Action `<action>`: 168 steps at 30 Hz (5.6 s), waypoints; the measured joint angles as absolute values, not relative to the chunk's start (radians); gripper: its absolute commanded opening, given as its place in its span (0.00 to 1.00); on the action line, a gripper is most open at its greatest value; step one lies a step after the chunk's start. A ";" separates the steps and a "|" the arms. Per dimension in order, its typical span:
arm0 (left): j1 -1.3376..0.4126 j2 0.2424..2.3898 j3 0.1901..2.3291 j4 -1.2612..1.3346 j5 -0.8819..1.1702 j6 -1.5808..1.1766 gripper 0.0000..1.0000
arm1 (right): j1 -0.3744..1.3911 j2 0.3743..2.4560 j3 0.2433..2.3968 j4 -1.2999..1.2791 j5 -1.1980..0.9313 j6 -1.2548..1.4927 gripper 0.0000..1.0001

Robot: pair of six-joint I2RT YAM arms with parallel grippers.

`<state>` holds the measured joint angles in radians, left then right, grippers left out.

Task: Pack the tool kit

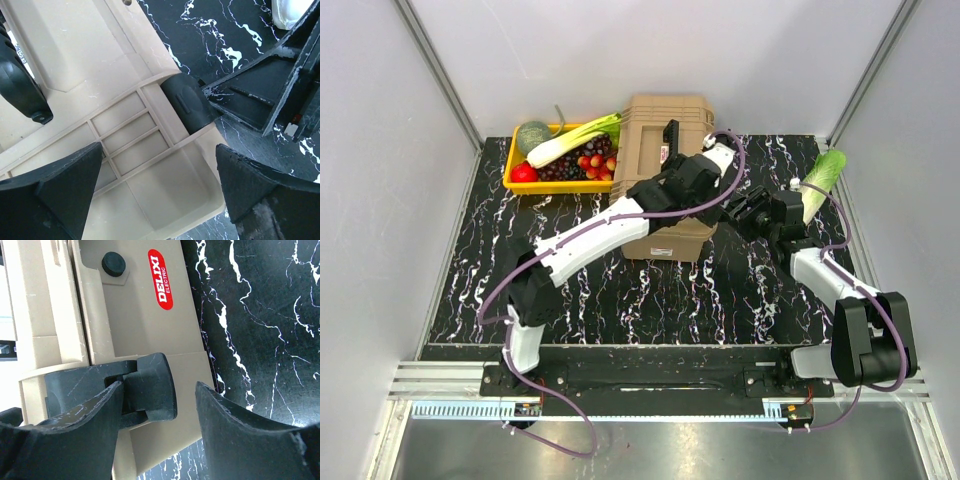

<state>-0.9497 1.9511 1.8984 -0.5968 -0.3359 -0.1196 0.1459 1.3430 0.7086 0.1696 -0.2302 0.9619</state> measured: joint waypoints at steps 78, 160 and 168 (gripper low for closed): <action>-0.449 1.550 1.430 -0.656 0.311 -0.363 0.89 | 0.286 1.906 1.538 -0.700 0.047 0.294 0.00; -0.336 2.005 1.906 -0.573 0.281 -0.419 0.99 | 0.051 2.591 1.625 1.135 -0.486 1.861 0.73; -0.336 2.006 1.906 -0.574 0.281 -0.420 0.99 | 0.062 2.585 1.598 1.185 -0.452 1.920 0.57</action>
<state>-0.3363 2.0056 1.9060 -0.5735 0.2813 -0.4198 0.0620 2.5855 1.5982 1.1847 -0.4522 1.9202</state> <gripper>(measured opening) 0.988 0.627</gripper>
